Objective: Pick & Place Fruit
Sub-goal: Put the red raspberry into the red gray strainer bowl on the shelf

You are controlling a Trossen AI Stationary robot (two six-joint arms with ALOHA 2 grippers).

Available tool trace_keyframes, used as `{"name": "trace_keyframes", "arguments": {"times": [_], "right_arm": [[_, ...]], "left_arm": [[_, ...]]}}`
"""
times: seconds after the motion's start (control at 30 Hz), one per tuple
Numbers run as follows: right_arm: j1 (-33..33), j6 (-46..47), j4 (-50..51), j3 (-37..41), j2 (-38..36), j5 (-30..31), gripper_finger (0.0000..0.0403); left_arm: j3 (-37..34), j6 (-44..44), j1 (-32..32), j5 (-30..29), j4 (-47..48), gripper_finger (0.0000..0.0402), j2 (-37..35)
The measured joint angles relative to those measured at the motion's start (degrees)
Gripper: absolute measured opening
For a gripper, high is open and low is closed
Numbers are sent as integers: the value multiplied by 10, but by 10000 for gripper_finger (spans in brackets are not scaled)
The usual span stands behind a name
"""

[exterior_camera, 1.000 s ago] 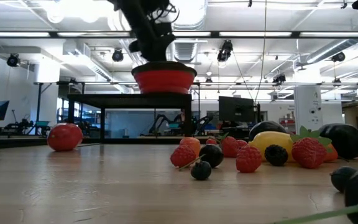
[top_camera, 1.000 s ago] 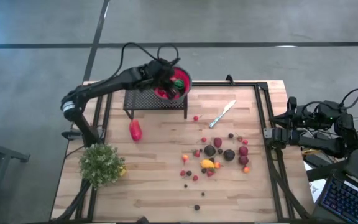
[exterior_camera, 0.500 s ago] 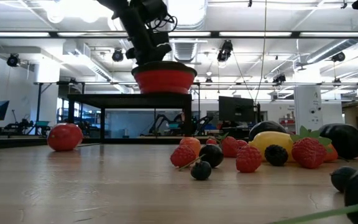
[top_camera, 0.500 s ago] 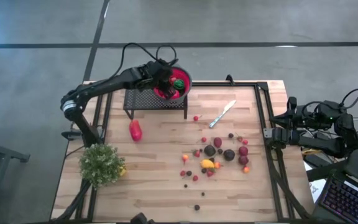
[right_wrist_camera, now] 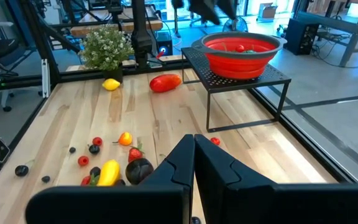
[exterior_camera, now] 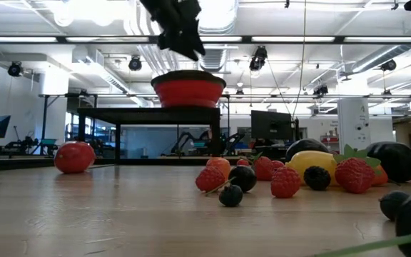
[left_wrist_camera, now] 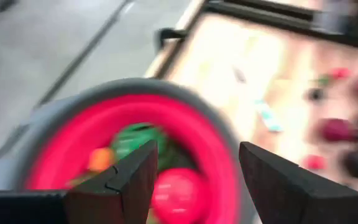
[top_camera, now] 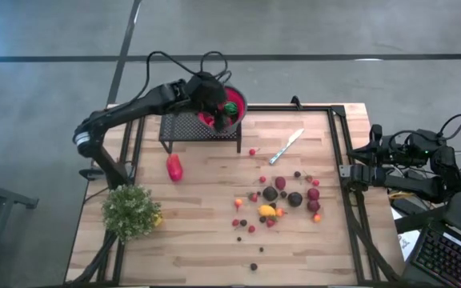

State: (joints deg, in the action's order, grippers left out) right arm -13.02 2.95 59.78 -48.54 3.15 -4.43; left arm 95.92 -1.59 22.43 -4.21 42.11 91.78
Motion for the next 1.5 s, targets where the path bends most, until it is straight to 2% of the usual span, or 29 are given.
{"name": "trace_keyframes", "arguments": {"times": [0.17, 0.37, 0.57, 0.73, 0.9, 1.17, 1.33, 1.5], "right_arm": [[0, 0, 0, 0, 0, 0, 8], [0, -1, 0, 0, 0, 0, 8], [0, 0, 0, 0, 0, 0, 8], [0, 0, 0, 0, 0, 0, 8], [0, 0, 0, 0, 0, 0, 8], [0, 0, 0, 0, 0, 0, 8], [0, 0, 0, 0, 0, 0, 8], [0, 0, 0, 0, 0, 0, 8]], "left_arm": [[0, -23, -50, 32, 3, 232, -1], [-5, -71, -127, 33, 0, 232, 0], [-8, -74, -194, 33, -1, 232, 0], [-40, -80, -244, 32, -21, 232, 0], [-97, -87, -281, 32, -79, 232, 0], [-219, -180, -322, 32, -196, 232, 0], [-301, -188, -337, 40, -320, 232, 0], [-356, -183, -347, 63, -395, 232, 0]]}}
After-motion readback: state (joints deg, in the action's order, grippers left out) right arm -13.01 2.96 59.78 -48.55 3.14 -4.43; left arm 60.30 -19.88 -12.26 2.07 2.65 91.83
